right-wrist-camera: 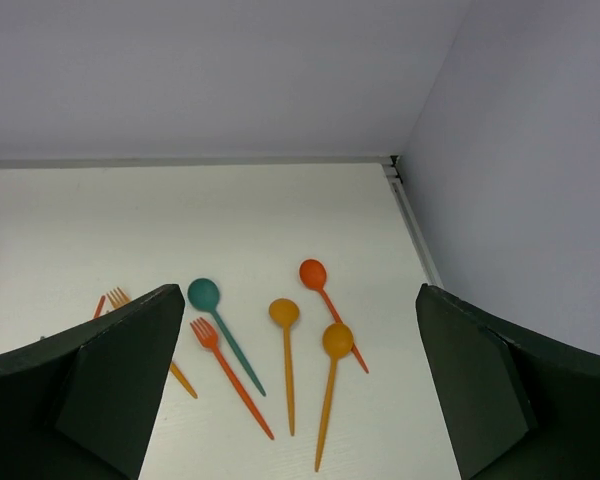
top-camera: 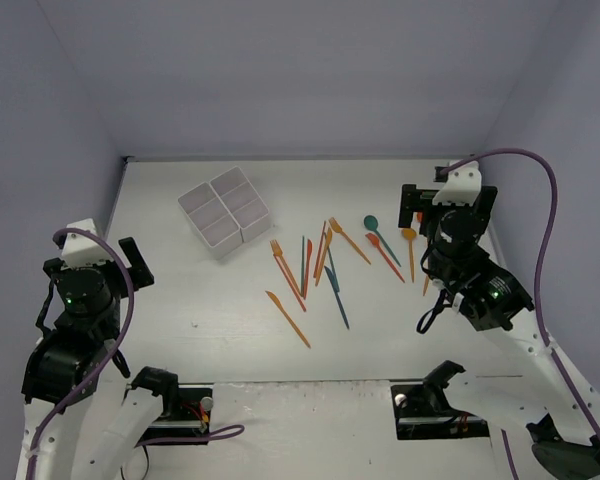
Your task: Sort the eating utensils into containers
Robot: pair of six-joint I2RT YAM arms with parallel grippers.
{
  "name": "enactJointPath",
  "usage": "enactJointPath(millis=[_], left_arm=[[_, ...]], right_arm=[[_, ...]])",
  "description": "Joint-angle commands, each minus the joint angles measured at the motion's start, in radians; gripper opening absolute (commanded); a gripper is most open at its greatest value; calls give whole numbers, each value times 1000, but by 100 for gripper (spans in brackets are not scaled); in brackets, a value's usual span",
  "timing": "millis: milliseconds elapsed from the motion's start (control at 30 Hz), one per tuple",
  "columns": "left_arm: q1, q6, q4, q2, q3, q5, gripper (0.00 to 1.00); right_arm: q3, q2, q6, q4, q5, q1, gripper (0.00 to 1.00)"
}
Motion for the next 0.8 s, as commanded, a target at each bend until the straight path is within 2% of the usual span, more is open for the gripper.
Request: enactJointPath(millis=[0, 133, 333, 567, 733, 767], left_arm=[[5, 7, 70, 52, 42, 20, 85], [4, -25, 66, 62, 25, 29, 85], [4, -32, 67, 64, 9, 86, 85], [5, -53, 64, 77, 0, 107, 85], [5, -57, 57, 103, 13, 139, 85], [5, -59, 58, 108, 14, 143, 85]], right_arm=[[16, 41, 24, 78, -39, 7, 100], [-25, 63, 24, 73, -243, 8, 100], [-39, 166, 76, 64, -407, 10, 100], [-47, 289, 165, -5, -547, 59, 100], [-75, 391, 239, -30, -582, 166, 99], [-82, 417, 255, -36, -591, 199, 96]])
